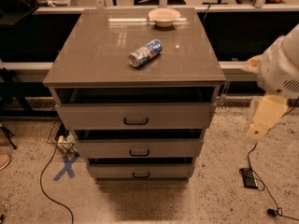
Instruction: Open top drawer
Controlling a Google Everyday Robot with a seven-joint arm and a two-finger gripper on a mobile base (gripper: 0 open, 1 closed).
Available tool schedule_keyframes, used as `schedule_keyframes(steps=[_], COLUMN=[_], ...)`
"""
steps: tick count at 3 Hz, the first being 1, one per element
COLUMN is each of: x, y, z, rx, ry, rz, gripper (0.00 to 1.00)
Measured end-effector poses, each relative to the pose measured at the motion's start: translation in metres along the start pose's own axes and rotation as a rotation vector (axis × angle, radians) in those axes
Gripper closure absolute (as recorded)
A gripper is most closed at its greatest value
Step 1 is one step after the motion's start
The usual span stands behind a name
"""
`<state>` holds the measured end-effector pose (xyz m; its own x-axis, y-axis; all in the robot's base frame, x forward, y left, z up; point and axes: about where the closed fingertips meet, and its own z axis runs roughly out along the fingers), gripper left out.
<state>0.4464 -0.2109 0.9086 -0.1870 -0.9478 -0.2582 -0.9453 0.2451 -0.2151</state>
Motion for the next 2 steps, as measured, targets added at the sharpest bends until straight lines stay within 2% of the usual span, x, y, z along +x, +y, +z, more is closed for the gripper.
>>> schedule_keyframes(steps=[1,2], x=[0.003,-0.005], y=[0.008,0.007], z=[0.078,0.157], rx=[-0.054,-0.092], ry=[-0.071,-0.119], rz=[-0.032,-0.031], gripper=[0.00,0.00])
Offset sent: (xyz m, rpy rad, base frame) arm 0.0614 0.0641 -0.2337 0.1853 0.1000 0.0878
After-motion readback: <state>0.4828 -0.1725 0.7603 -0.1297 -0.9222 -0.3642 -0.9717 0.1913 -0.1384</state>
